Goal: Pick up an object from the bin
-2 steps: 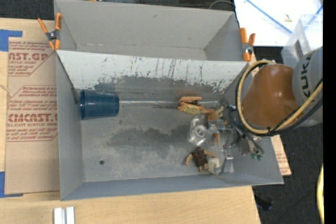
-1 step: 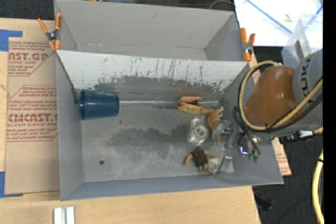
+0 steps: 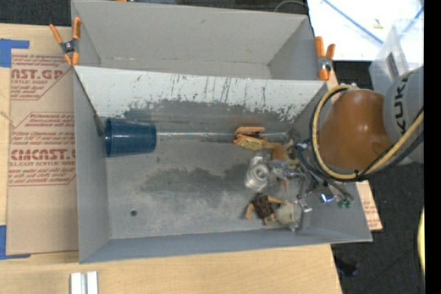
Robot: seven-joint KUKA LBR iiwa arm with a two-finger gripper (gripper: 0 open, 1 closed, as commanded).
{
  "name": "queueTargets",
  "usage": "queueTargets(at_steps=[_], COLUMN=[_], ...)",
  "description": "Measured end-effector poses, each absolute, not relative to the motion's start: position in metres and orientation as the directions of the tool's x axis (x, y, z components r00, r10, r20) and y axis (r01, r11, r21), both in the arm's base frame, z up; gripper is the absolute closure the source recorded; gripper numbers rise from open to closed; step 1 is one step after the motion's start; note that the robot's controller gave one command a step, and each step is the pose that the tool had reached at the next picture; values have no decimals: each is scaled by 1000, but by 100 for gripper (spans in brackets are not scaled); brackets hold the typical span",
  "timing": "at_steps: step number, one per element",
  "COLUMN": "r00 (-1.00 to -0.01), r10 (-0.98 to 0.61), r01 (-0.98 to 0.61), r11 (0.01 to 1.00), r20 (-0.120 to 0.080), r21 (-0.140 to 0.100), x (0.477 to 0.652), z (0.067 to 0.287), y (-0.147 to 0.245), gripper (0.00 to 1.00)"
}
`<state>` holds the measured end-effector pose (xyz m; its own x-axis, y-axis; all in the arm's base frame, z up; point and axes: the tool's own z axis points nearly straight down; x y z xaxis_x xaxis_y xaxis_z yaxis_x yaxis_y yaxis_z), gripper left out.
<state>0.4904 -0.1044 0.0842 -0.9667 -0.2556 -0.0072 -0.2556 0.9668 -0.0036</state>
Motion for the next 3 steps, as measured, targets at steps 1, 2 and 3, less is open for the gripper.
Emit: queueTargets(at_steps=[1, 2, 3], r00=[-989, -989, -989], r10=[-147, -147, -147], r01=[-147, -147, -147], r11=[989, 989, 989], r20=[-4, -3, 5], r21=[0, 1, 3], x=[482, 482, 479], z=[70, 71, 94], y=[-103, -102, -101], gripper=[100, 100, 100])
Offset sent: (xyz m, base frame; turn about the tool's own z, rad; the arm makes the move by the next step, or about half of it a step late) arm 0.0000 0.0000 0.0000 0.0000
